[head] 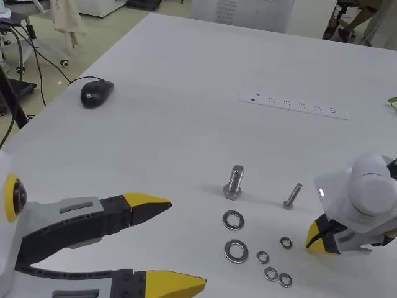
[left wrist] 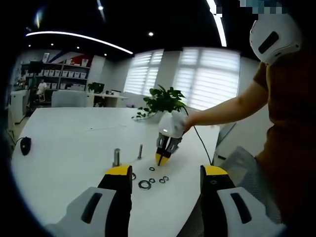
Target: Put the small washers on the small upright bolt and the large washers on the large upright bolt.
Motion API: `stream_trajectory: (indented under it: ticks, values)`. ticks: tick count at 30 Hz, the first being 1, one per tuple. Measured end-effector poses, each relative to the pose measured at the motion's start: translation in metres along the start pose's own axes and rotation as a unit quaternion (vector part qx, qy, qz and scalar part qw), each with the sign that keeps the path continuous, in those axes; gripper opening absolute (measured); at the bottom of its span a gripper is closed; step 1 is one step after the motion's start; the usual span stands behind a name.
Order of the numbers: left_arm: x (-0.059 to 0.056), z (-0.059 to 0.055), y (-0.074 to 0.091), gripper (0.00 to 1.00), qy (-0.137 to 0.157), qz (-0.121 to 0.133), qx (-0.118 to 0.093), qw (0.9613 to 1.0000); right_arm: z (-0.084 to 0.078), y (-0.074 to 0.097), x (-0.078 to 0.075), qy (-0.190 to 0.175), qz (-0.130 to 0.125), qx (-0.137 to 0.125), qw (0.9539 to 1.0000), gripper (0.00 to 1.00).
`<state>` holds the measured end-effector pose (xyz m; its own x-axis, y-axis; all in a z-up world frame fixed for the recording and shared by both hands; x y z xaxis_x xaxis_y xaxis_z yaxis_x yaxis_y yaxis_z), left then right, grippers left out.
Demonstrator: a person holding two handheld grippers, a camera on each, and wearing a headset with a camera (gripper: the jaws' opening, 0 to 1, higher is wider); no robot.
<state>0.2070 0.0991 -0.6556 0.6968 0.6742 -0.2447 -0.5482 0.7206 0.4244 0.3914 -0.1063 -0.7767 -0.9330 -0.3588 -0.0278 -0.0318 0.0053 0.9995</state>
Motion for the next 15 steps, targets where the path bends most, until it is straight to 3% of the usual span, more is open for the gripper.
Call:
stream_trajectory:
  ticks: [2,7,8,10,12,15]
  values:
    - [0.0,0.001,0.0,0.55,0.0,0.0,-0.001,1.0,0.003,0.011,0.004,0.007,-0.002,-0.001,1.0,0.02]
    - [0.001,0.001,0.0,0.55,-0.002,0.0,0.0,1.0,0.004,0.006,0.003,-0.003,-0.007,-0.009,0.9999,0.04]
    - [0.001,0.001,0.0,0.55,-0.002,0.0,0.001,1.0,0.005,0.007,0.001,-0.006,-0.017,-0.015,0.9997,0.04]
    - [0.001,0.001,-0.001,0.55,-0.004,0.0,0.002,1.0,0.015,0.01,0.001,-0.022,-0.006,-0.054,0.9983,0.07]
    - [0.001,0.001,-0.001,0.55,-0.003,-0.001,0.003,1.0,0.02,0.011,-0.002,-0.025,-0.007,-0.054,0.9982,0.13]
    - [0.002,0.001,-0.002,0.55,-0.004,-0.001,0.006,1.0,0.027,0.008,-0.004,-0.023,-0.01,-0.061,0.9978,0.14]
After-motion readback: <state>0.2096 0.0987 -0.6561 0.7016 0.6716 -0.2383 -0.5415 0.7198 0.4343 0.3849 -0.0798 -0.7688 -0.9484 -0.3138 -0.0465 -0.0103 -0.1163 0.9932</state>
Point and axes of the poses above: the centre of the closed fingertips' face, and the gripper's own axes: y roughly backward along the fingers, x roughly to its left, z roughly out of its top, the point moved 6 cm from there along y, roughly backward along the fingers, and after that the axes turned 15 degrees about x, right-handed, at the moved point
